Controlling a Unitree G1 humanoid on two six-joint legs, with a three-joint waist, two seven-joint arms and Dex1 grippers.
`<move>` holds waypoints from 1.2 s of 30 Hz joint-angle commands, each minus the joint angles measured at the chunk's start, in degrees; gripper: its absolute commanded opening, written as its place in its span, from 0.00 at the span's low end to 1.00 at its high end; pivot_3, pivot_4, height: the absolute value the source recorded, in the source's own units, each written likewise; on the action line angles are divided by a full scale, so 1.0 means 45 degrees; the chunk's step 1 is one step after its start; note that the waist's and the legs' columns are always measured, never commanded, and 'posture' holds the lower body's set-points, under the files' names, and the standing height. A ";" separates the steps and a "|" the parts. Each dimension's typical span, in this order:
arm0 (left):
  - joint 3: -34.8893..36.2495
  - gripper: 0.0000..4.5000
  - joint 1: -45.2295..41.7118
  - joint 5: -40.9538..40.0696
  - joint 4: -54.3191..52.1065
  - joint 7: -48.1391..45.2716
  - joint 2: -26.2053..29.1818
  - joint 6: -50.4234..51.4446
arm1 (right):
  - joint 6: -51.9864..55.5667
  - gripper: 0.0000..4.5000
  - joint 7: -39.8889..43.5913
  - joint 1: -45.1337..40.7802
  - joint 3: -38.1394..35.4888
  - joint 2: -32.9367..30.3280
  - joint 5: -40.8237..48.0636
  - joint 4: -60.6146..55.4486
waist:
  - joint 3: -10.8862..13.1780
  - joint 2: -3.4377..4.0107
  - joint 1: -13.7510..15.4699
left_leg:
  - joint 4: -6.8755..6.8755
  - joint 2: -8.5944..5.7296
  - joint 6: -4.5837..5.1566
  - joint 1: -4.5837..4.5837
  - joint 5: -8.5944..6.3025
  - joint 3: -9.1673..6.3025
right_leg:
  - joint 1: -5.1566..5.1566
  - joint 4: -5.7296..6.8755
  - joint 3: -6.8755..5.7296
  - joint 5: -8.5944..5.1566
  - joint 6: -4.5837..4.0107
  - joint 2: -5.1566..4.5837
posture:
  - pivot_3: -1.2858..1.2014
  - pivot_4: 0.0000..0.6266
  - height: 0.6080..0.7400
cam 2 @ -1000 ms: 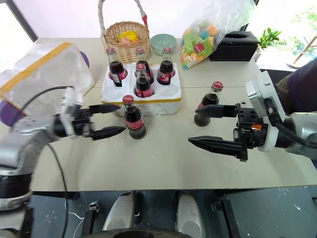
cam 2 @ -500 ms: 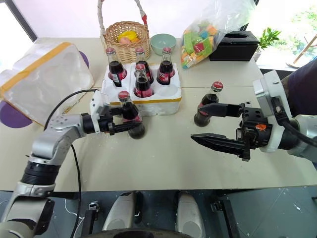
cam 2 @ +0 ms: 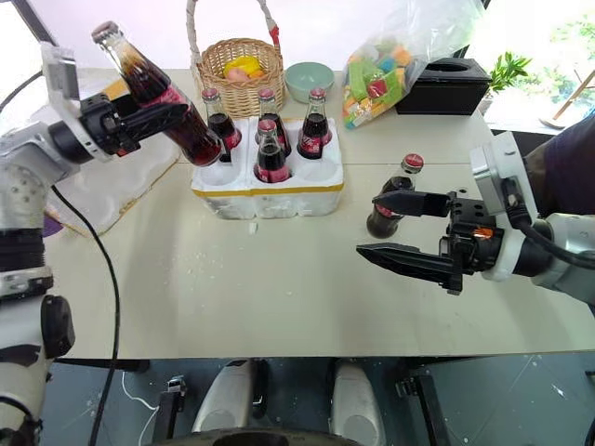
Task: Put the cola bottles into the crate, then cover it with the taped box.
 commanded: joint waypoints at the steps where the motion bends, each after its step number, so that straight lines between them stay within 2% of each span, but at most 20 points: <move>1: -0.0472 0.58 -0.0663 0.0736 0.0742 -0.0806 -0.0138 -0.1361 | -0.0177 1.00 -0.0223 -0.0181 -0.0244 0.0083 0.0087 -0.0062 | 0.0003 -0.0004 0.0000 | -0.0002 0.0003 0.0000 -0.0003 0.0000 -0.0001 | -0.0004 0.0004 -0.0001 0.0000 0.0001 0.0004 | 0.52 0.24 1.00; 7: -0.1702 0.58 -0.0513 0.2411 0.2015 -0.1599 -0.0598 -0.3276 | -0.0151 1.00 -0.0724 -0.0228 -0.0132 0.0162 0.0065 -0.0096 | 0.0007 -0.0009 -0.0008 | -0.0002 0.0005 0.0001 -0.0010 -0.0001 0.0003 | -0.0015 0.0004 0.0001 0.0000 0.0000 0.0004 | 0.52 0.24 1.00; 12: -0.2625 0.58 -0.0311 0.4422 0.3277 -0.0618 -0.1202 -0.5928 | -0.0189 1.00 -0.0882 -0.0276 -0.0025 0.0207 0.0038 -0.0114 | 0.0006 -0.0008 0.0001 | -0.0001 0.0005 0.0001 -0.0008 -0.0001 0.0003 | -0.0012 0.0004 0.0001 -0.0001 -0.0002 0.0002 | 0.52 0.24 1.00; 14: -0.2510 0.83 -0.0342 0.4556 0.3591 -0.0167 -0.1565 -0.6229 | -0.0264 1.00 -0.1057 -0.0365 0.0114 0.0281 -0.0156 -0.0073 | 0.0004 -0.0010 -0.0001 | -0.0001 0.0005 0.0001 -0.0009 -0.0001 0.0003 | -0.0012 0.0004 0.0002 0.0000 -0.0001 0.0001 | 0.52 0.24 1.00; 16: -0.2322 0.99 -0.0199 0.4470 0.3540 -0.0021 -0.1746 -0.6349 | -0.0327 1.00 -0.1190 -0.0390 0.0238 0.0352 -0.0388 -0.0062 | -0.0003 0.0002 0.0015 | 0.0001 0.0007 0.0001 0.0001 -0.0001 0.0003 | -0.0004 0.0009 0.0003 0.0000 -0.0001 0.0000 | 0.52 0.24 1.00; 17: -0.2205 0.99 -0.0108 0.4348 0.3399 -0.0026 -0.1766 -0.6303 | -0.0348 1.00 -0.1234 -0.0378 0.0265 0.0384 -0.0505 -0.0069 | -0.0003 0.0001 0.0028 | 0.0001 0.0006 0.0002 0.0001 0.0000 0.0003 | -0.0004 0.0010 0.0003 0.0000 -0.0001 -0.0002 | 0.52 0.24 1.00; 19: -0.1725 0.99 0.0095 0.3759 0.2645 -0.0167 -0.1558 -0.5683 | -0.0365 1.00 -0.1304 -0.0186 0.0195 0.0439 -0.0807 -0.0075 | -0.0003 0.0001 0.0006 | 0.0004 0.0006 0.0001 -0.0002 0.0000 0.0002 | -0.0004 0.0010 0.0002 0.0000 0.0000 -0.0002 | 0.52 0.24 1.00; 22: -0.0718 0.99 0.0264 0.2349 0.0963 -0.0543 -0.0782 -0.3600 | -0.0366 1.00 -0.1396 0.0398 -0.0173 0.0540 -0.1305 -0.0052 | 0.0001 -0.0006 -0.0015 | 0.0004 0.0007 0.0001 -0.0005 0.0000 0.0003 | -0.0006 0.0009 0.0003 0.0002 0.0003 -0.0002 | 0.52 0.24 1.00; 25: 0.0297 0.99 0.0255 0.0218 -0.0929 -0.1247 0.0425 -0.0518 | -0.0516 1.00 -0.1478 0.1140 -0.0403 0.0703 -0.2250 0.0200 | 0.0003 -0.0007 -0.0058 | 0.0002 0.0017 0.0002 -0.0008 0.0000 -0.0002 | -0.0016 0.0021 0.0002 0.0007 0.0013 0.0010 | 0.52 0.24 1.00; 29: 0.1177 0.99 0.0959 -0.3427 -0.4352 -0.3007 0.2687 0.3731 | -0.0885 1.00 -0.1787 0.2048 -0.0526 0.1273 -0.3472 0.0457 | -0.0003 0.0005 -0.0183 | -0.0001 0.0016 0.0001 0.0009 -0.0001 0.0003 | -0.0007 0.0020 0.0006 -0.0003 0.0006 0.0007 | 0.52 0.24 1.00; 31: 0.0481 0.99 0.2641 -0.3552 -0.6807 -0.3916 0.3344 0.3551 | -0.1215 1.00 -0.2404 0.1962 -0.0078 0.1851 -0.4239 0.0819 | -0.0025 0.0044 -0.0231 | -0.0001 0.0013 0.0001 0.0021 -0.0002 0.0003 | 0.0008 0.0017 0.0007 -0.0005 0.0005 0.0001 | 0.52 0.24 1.00; 33: -0.0221 0.99 0.3658 -0.3067 -0.8124 -0.3836 0.3317 0.2937 | -0.1439 1.00 -0.2820 0.1721 0.0342 0.2350 -0.4835 0.1115 | -0.0050 0.0079 -0.0272 | -0.0002 0.0005 -0.0002 0.0053 -0.0004 0.0006 | 0.0044 0.0003 0.0008 -0.0007 0.0004 -0.0014 | 0.52 0.24 1.00; 36: -0.0805 0.99 0.3730 -0.2452 -0.8112 -0.2470 0.2134 0.2344 | -0.1923 1.00 -0.3090 0.1289 0.1137 0.2942 -0.5918 0.1694 | -0.0041 0.0066 -0.0265 | 0.0001 0.0002 -0.0010 0.0079 0.0000 -0.0001 | 0.0071 0.0004 0.0005 -0.0007 -0.0001 -0.0012 | 0.52 0.24 1.00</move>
